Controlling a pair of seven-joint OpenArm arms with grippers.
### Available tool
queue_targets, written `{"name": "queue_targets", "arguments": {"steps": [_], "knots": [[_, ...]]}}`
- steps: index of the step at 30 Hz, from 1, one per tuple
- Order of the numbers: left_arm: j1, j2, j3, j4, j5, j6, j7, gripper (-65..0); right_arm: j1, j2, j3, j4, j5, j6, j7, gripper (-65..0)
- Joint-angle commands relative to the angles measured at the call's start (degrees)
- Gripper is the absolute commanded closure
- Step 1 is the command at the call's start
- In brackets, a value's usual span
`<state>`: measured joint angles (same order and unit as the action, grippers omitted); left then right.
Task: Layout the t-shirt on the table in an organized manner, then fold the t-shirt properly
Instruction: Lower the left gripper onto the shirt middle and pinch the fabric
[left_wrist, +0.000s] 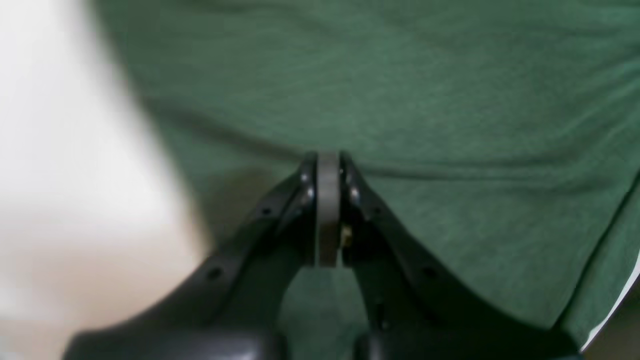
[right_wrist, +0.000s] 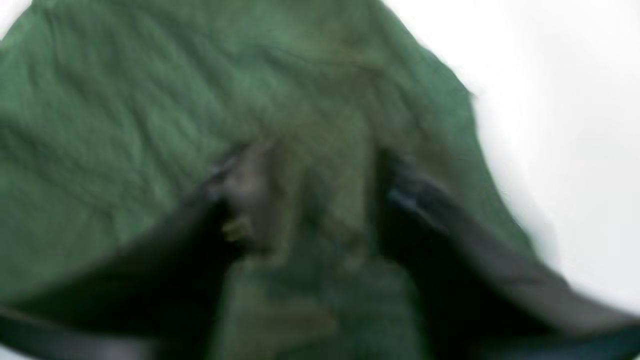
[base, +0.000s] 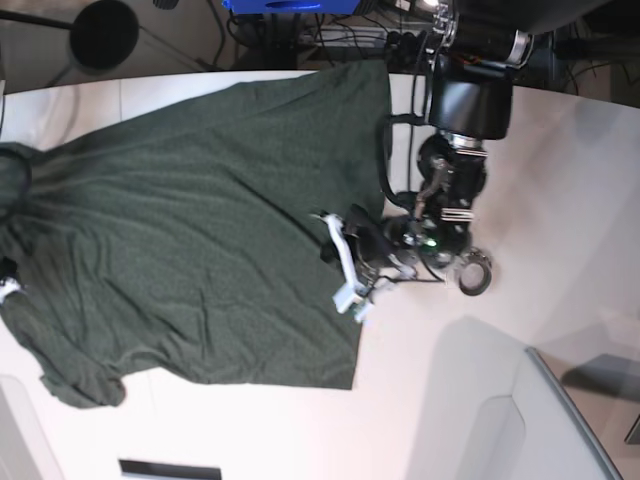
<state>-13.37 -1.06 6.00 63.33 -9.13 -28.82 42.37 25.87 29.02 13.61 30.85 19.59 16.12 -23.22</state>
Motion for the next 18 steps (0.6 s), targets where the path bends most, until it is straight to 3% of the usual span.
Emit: {"name": "queue_targets", "arguments": {"steps": [1, 2, 6, 18], "knots": [[-1.62, -0.65, 1.08, -1.13, 0.03, 2.14, -3.12, 0.0, 2.13, 2.59, 0.33, -1.36, -0.3, -0.78, 2.43, -6.0], [-1.71, -0.65, 2.75, -3.07, 0.03, 4.07, -5.4, 0.0, 2.57, 2.59, 0.59, -3.03, -0.3, -0.78, 3.4, 0.0], [-1.8, -1.09, 4.59, -9.4, -0.06, 8.82, -10.68, 0.0, 2.66, 2.59, 0.33, -4.96, -0.3, -0.78, 3.75, -4.4], [-1.45, -7.69, 4.42, -12.56, -0.5, 10.05, -12.52, 0.0, 2.57, -4.36, -0.11, -5.14, -0.39, -0.78, 3.49, -4.2]]}}
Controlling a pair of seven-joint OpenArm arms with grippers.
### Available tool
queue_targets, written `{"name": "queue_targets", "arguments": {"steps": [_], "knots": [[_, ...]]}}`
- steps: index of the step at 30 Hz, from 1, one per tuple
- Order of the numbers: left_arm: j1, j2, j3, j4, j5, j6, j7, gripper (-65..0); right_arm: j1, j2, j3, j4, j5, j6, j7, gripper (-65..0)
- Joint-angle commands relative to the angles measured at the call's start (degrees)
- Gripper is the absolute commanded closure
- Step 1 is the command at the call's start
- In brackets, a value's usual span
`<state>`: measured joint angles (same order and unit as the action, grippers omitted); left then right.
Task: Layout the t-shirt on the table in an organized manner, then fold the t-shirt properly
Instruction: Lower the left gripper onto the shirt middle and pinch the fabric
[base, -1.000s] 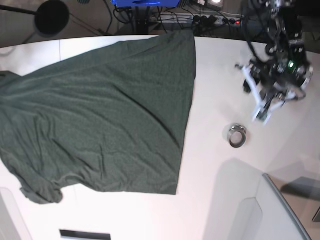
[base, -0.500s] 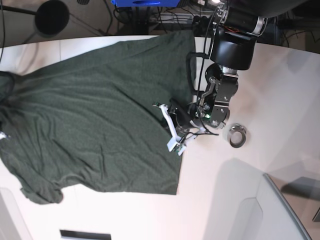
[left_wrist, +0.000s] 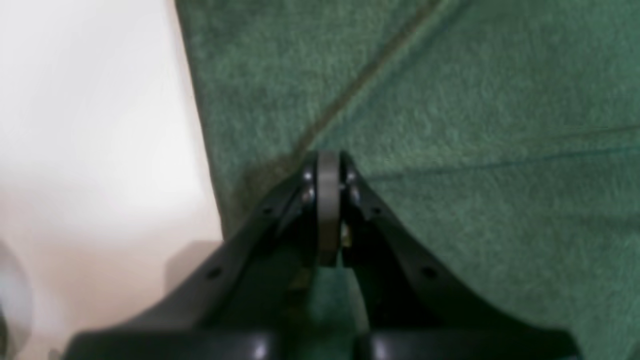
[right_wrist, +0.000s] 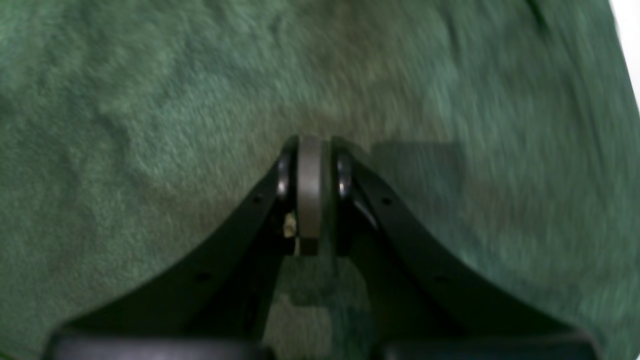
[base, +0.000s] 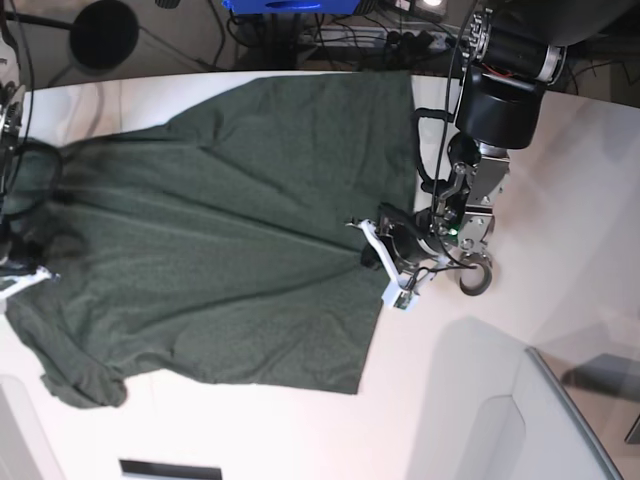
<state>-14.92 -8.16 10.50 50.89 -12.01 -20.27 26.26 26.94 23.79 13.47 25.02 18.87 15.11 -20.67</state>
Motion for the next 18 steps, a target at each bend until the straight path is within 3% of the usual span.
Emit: {"name": "queue_targets", "arguments": {"steps": [1, 6, 8, 11, 16, 18], "knots": [[-0.07, -0.58, -0.08, -0.12, 2.3, 1.5, 3.59, 0.0, 1.5, 0.43, 0.02, 0.7, 0.34, 0.23, 0.84, -4.2], [0.19, -0.58, -0.08, 4.36, 2.21, 1.5, 3.67, 0.0, 0.18, 0.52, 0.55, 4.22, 0.42, 0.23, 0.58, -4.2], [1.33, -0.32, -0.08, 8.05, 2.21, 1.5, 3.76, 0.0, -2.81, 2.54, 0.99, 10.63, 0.69, 0.23, -2.24, -4.2], [2.74, -0.06, -0.08, 14.21, 2.21, 1.5, 4.11, 0.0, -11.33, 2.89, 9.6, 24.96, 0.69, 0.23, -9.0, -4.4], [3.36, 3.11, 0.27, 24.31, 2.56, 1.5, 10.27, 0.0, -24.78, -3.0, 27.27, 47.29, 0.69, 0.23, -21.14, -5.9], [3.44, 4.6, 0.53, 27.66, 2.3, 1.5, 10.35, 0.0, -28.04, -5.55, 29.47, 53.01, 0.69, 0.23, -24.92, -14.4]]}}
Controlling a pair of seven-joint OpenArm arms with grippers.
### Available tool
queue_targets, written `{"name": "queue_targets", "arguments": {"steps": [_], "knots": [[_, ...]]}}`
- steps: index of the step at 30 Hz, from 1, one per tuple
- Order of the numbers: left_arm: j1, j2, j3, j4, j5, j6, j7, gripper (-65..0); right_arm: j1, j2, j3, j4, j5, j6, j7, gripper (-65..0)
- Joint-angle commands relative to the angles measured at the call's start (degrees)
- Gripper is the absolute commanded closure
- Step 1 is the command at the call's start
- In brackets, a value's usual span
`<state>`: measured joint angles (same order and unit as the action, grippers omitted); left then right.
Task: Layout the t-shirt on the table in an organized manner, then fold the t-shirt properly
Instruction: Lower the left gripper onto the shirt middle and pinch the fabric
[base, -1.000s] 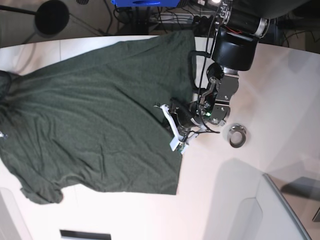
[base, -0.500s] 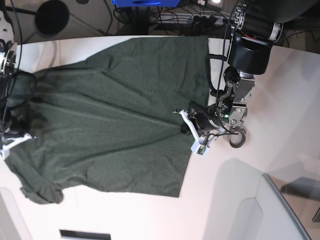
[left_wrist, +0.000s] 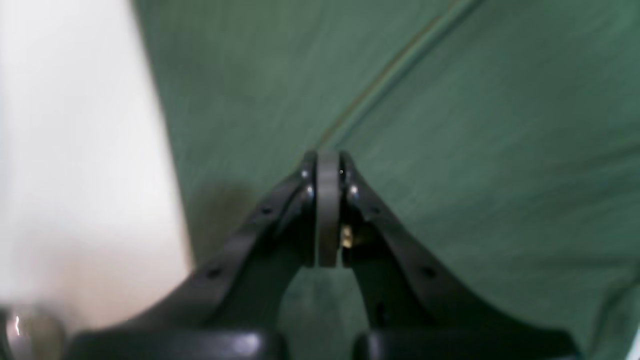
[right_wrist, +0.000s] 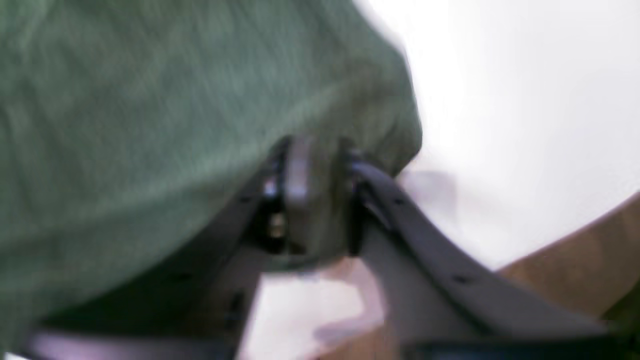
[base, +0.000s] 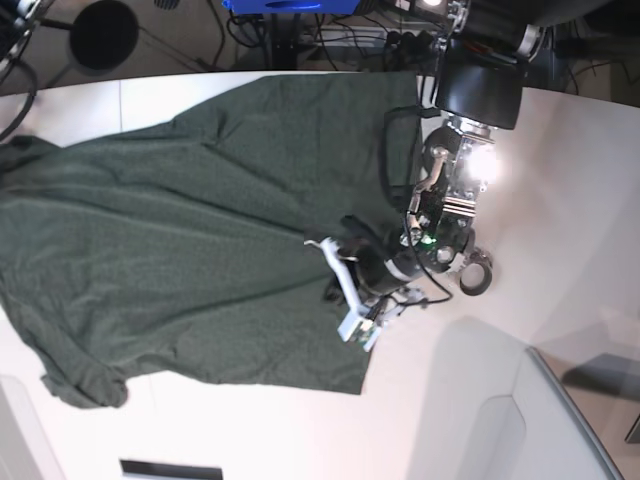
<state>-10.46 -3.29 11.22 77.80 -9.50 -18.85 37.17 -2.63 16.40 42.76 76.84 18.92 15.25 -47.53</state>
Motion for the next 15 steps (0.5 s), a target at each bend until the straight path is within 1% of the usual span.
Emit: {"name": "queue_targets", "arguments": {"steps": [1, 3, 4, 5, 7, 9, 12, 15], "knots": [[-1.01, 0.78, -0.01, 1.54, -0.22, -0.01, -0.55, 0.0, 0.3, 0.87, 0.97, 3.12, 0.64, 0.1, 0.28, -21.9], [-1.01, 3.07, 0.86, 1.28, -0.04, -0.18, 0.06, 0.0, -1.45, -1.24, 2.38, 5.32, 0.64, 0.1, -1.66, -38.1], [-1.01, 3.95, 2.8, 0.49, 0.31, -0.18, 0.85, 0.0, -2.16, -2.56, 3.7, 6.02, 0.64, 0.1, -2.01, -45.9], [-1.01, 4.3, 4.91, -0.39, 0.31, -0.18, 1.03, 0.0, -2.86, -3.7, 5.46, 6.46, 0.64, 0.1, -1.83, -50.1], [-0.75, 4.39, 9.92, -2.24, -0.04, -0.01, 1.12, 0.0, -4.09, -5.63, 8.18, 6.46, 0.47, 0.1, -1.92, -50.6], [0.39, 4.56, 13.79, -3.12, 0.22, -0.01, 0.85, 0.0, -6.2, -5.9, 7.74, 6.46, 0.38, 0.1, -2.36, -48.3], [1.45, 5.88, 17.3, -4.35, 0.31, 0.08, -2.22, 0.0, -10.86, -5.28, 0.36, 6.55, 0.29, 0.1, -2.19, -44.7], [1.27, 6.41, 18.8, -8.92, 0.31, 0.08, -4.95, 0.0, -13.85, -3.26, -6.59, 7.25, 0.29, -0.08, -2.01, -42.5]]}}
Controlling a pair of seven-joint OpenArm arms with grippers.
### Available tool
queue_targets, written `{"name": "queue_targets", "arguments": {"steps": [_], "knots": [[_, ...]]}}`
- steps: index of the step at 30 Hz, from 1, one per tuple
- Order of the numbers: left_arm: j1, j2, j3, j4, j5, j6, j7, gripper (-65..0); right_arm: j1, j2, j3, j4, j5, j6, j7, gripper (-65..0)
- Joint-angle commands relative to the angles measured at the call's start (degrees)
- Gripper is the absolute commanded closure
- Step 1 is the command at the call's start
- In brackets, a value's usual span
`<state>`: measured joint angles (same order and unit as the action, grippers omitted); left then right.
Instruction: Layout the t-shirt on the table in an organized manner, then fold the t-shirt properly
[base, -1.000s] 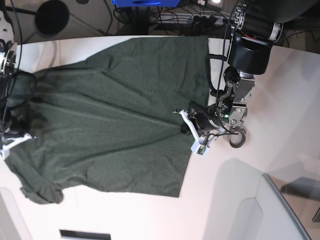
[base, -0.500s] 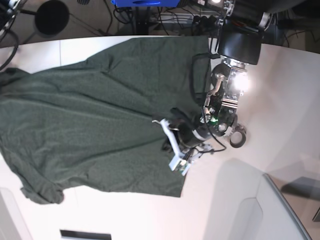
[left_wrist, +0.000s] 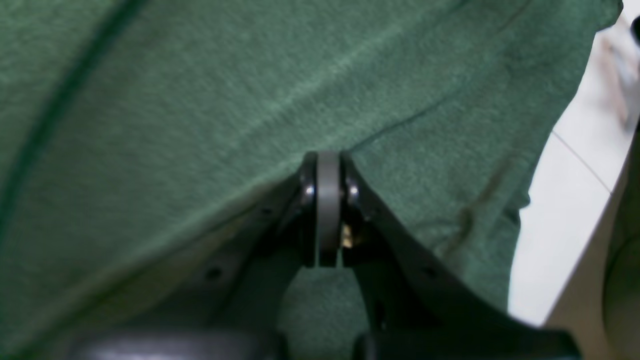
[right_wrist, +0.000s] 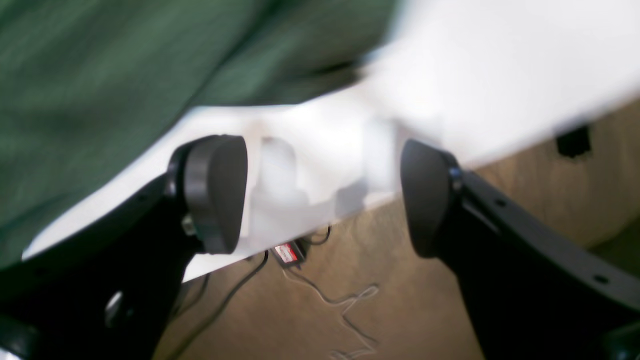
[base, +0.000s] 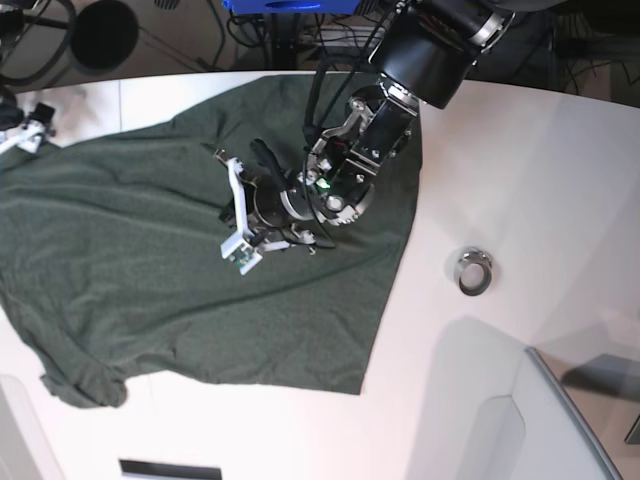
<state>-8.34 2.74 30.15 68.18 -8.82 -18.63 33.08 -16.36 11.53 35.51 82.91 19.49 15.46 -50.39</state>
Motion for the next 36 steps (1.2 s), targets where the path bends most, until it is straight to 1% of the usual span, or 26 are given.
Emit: {"name": "queue_targets", "arguments": {"steps": [1, 3, 5, 6, 8, 11, 13, 15, 18, 25, 27, 29, 31, 34, 36], "knots": [[-1.38, 0.73, -0.04, -0.97, -0.37, 0.3, -1.48, 0.0, -0.65, 1.96, -0.83, 1.35, -0.28, -0.3, 1.29, -42.6], [-1.99, 0.91, 0.13, -4.58, -0.37, 2.5, -2.44, 0.0, -1.88, 3.2, -3.02, 1.0, -0.36, -0.39, 2.96, -43.1], [-2.08, 0.82, -0.04, -6.95, -0.37, 3.56, -4.38, 0.0, -2.76, 4.34, -5.31, 0.91, -0.36, -0.47, 4.55, -43.2], [-2.08, 0.47, -0.13, -7.48, -0.37, 3.73, -4.99, 0.0, -2.85, 4.78, -5.84, 0.73, -0.36, -0.56, 4.98, -43.2], [-1.99, -0.68, -0.31, -7.74, -0.37, 3.73, -5.61, 0.0, -2.59, 5.39, -6.63, -1.55, -1.33, -2.06, 6.13, -43.2], [-2.08, -0.85, -0.48, -7.3, -0.37, 3.73, -5.61, 0.0, -0.56, 5.13, -7.24, -6.3, -7.22, -2.41, 9.91, -43.4], [-2.17, -0.85, -0.57, -7.3, -0.37, 3.73, -5.61, 0.0, 0.23, 4.95, -8.39, -7.44, -10.74, -1.35, 11.14, -43.4], [-3.22, -0.77, -0.57, -7.3, -0.37, 3.73, -5.61, 0.0, 0.49, 4.87, -8.91, -7.53, -12.67, -0.3, 11.49, -43.4], [-5.07, -0.24, -0.39, -7.83, -0.37, 3.73, -5.61, 0.0, 1.81, 4.87, -8.91, -7.62, -13.02, -0.04, 11.49, -43.4], [-9.82, 5.74, 0.05, -8.09, -0.9, 3.73, -5.61, 0.0, 2.51, 4.95, -9.0, -7.18, -13.11, -0.04, 11.14, -43.4], [-9.9, 6.26, 0.13, -8.62, -1.07, 3.47, -5.78, 0.0, 2.51, 4.95, -9.0, -6.47, -13.11, -0.04, 11.14, -43.4], [-9.99, 6.26, 3.04, -8.71, -3.0, 3.47, -7.89, 0.0, 1.9, 4.87, -9.0, -4.01, -13.11, -0.04, 11.05, -43.4], [-10.96, 6.26, 8.31, -10.64, -8.19, 3.56, -11.23, 0.0, 1.11, 4.78, -9.0, -1.29, -13.11, -0.04, 9.91, -43.4], [-13.24, 6.26, 13.76, -19.17, -14.96, 3.73, -15.37, 0.0, 2.16, 4.78, -8.47, 0.12, -13.11, -0.12, 6.92, -42.6], [-13.68, 6.26, 17.72, -24.89, -18.39, 3.73, -20.55, 0.0, 2.51, 4.78, -8.47, 0.21, -13.11, -0.3, 6.04, -42.6]]}}
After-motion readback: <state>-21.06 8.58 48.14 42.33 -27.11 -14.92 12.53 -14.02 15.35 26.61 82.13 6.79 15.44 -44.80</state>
